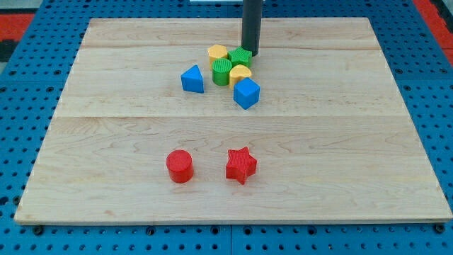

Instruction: Move the heart left to the red star

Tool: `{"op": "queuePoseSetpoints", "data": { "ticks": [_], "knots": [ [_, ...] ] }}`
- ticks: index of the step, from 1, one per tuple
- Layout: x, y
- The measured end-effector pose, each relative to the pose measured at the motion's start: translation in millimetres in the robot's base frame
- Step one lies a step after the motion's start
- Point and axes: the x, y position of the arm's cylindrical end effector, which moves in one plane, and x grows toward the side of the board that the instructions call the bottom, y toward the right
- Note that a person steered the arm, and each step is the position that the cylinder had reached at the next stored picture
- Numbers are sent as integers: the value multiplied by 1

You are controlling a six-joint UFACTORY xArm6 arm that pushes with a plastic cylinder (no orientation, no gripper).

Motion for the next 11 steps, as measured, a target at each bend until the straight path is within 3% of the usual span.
{"op": "queuePoseSetpoints", "data": {
  "ticks": [2, 4, 6, 10, 11],
  "knots": [
    [40, 24],
    [81, -33],
    [62, -65],
    [197, -72],
    [207, -72]
  ]
}}
